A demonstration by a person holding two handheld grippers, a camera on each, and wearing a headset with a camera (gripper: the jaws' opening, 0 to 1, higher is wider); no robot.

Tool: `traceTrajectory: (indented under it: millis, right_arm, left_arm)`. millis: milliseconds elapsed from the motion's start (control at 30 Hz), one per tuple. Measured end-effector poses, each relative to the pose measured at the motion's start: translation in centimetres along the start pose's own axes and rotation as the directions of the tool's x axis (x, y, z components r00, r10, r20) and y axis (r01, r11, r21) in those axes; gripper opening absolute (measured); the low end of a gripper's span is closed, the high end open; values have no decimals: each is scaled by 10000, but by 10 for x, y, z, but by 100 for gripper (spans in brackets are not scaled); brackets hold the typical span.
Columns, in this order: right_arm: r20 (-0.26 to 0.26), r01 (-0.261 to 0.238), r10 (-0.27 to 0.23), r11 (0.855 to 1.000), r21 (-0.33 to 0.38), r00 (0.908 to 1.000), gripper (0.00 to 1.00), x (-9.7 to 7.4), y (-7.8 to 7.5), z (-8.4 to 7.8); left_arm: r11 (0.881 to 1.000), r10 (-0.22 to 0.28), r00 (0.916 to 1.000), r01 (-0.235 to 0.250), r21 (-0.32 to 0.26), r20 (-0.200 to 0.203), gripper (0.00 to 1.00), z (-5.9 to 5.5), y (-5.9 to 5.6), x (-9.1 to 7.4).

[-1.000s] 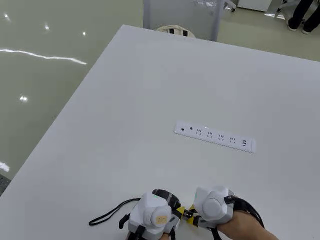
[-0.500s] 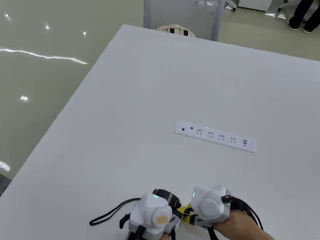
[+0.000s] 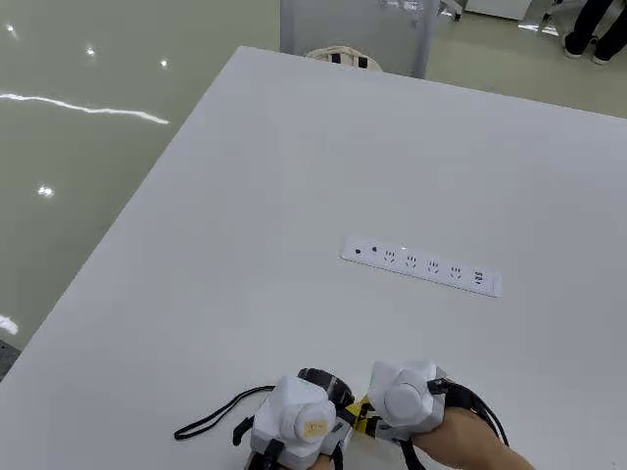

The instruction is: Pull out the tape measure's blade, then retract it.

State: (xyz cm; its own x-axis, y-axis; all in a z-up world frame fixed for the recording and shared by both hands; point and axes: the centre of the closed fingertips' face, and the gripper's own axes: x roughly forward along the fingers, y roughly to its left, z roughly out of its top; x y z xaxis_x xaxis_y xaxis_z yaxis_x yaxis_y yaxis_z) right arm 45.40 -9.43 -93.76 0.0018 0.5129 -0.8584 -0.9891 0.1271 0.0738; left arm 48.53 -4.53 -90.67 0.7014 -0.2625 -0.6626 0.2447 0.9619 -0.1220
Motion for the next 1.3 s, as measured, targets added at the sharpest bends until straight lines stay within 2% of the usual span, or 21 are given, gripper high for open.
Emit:
traceTrajectory:
  millis: [833, 1300]
  right_arm:
    - [121, -42, 46, 9995, -310, 9999, 14, 2, 0, 3]
    - [199, 154, -146, 9990, -411, 9997, 16, 2, 1, 3]
  left_arm:
    - [10000, 22, 10000, -22, 13, 42, 61, 0, 0, 0]
    - [10000, 46, 10000, -46, 60, 80, 63, 1, 0, -1]
